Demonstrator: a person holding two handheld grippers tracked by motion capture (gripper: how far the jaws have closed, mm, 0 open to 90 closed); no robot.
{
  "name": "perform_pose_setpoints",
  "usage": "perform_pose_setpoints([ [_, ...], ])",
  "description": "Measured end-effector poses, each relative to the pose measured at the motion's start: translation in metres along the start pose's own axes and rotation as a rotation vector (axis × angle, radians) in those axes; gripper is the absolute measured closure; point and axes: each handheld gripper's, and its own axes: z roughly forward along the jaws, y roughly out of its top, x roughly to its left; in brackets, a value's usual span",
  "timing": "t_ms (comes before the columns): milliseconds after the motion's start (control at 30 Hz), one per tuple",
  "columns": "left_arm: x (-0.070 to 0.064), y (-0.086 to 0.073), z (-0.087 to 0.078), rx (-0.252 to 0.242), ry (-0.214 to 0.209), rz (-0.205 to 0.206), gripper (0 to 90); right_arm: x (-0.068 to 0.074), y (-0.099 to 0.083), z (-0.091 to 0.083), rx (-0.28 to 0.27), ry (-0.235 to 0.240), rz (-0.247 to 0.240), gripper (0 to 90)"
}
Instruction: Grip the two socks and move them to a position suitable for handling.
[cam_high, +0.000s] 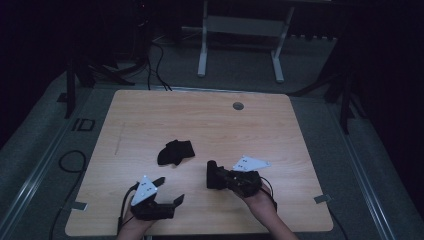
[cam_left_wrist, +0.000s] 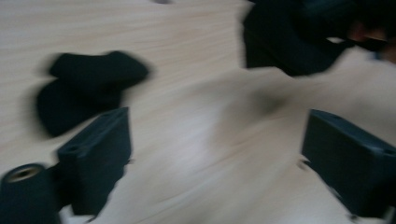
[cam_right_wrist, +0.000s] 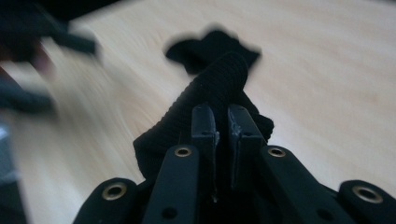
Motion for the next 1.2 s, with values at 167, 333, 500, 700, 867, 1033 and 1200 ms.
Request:
perform_pose_setpoints([
  [167,-0.025,0.015,0.022,0.029,-0.144,0.076,18.3,0.009,0.020,-0.016,-0.069,0.050,-0.016,83.0],
  [333,-0.031,0.023,0.034,0.017,-0.129,0.117,26.6,0.018,0.026,-0.022,-0.103,0.054,-0.041,83.0],
  [500,-0.021,0.016,0.040,0.062,-0.027,0.093,26.5,0.017,0.023,-0.022,-0.087,0.039,-0.027,83.0],
  [700,-0.009,0.002,0.041,0.135,0.004,0.062,26.5,-0.003,-0.006,-0.011,0.030,-0.015,0.021,83.0],
  [867,-0.005,0.000,0.044,0.158,0.008,0.062,26.5,-0.033,-0.039,0.001,0.129,-0.087,0.110,82.9],
  [1033,-0.003,0.001,0.046,0.172,0.021,0.054,26.6,-0.056,-0.060,0.002,0.199,-0.142,0.147,77.8],
  [1200,0.001,0.001,0.045,0.175,0.025,0.047,26.7,-0.069,-0.065,-0.009,0.224,-0.235,0.135,59.5],
])
